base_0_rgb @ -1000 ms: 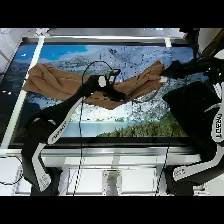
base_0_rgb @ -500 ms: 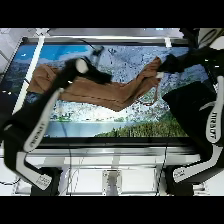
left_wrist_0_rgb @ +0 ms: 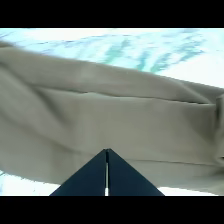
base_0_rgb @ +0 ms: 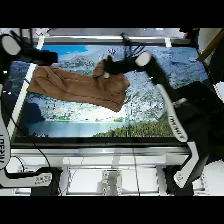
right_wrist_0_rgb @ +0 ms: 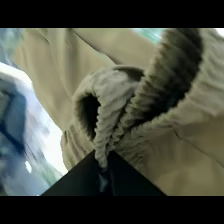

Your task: Fold the clothes and pants, and hang the long-sleeved shirts on hangers.

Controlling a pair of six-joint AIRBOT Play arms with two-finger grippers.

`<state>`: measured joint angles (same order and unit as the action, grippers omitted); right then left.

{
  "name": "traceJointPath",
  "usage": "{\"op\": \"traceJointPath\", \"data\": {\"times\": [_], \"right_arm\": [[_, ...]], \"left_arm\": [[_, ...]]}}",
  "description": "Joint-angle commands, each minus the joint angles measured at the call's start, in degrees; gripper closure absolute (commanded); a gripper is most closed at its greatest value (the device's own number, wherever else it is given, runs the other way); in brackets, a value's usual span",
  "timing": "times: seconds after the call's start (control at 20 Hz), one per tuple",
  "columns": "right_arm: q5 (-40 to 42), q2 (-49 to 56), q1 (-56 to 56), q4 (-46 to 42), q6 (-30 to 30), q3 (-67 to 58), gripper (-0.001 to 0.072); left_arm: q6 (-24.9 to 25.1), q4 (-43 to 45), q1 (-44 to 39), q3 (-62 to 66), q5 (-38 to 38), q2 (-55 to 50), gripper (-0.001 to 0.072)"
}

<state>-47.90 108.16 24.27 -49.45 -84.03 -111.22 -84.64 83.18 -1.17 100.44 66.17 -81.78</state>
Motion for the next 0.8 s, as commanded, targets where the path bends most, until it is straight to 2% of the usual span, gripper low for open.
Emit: {"op": "traceJointPath", "data": {"times": [0.0,0.05,0.1,0.3,0.55,0.65,0.75], "right_arm": [[17.75,5.16,6.58,5.64,-1.42,-0.13,0.0586],[18.32,5.33,6.88,7.78,-1.42,-0.13,0.0314],[16.15,5.14,6.6,7.56,-1.42,-0.55,0.0109],[-6.47,4.31,-0.48,2.05,-1.44,-7.17,0.0102],[-31.06,0.96,-14.43,-6.95,-4.04,-3.26,0.0101],[-30.1,0.98,-16.55,-6.29,-4.02,2.95,0.0099],[-20.81,1.05,-16.2,-2.97,-4.02,9.94,0.008]], "left_arm": [[0.22,0.85,4.35,-0.11,2.34,1.14,0.0698],[0.22,0.85,4.81,-0.11,2.32,1.14,0.0698],[0.24,0.9,5.07,-0.11,2.29,1.14,0.0699],[1.36,0.83,5.31,-0.11,2.32,1.14,0.0698],[1.51,0.85,5.31,-0.11,2.27,1.14,0.0698],[1.49,0.85,5.31,-0.11,2.29,1.14,0.0698],[1.49,0.83,5.31,-0.11,2.29,1.14,0.0698]]}}
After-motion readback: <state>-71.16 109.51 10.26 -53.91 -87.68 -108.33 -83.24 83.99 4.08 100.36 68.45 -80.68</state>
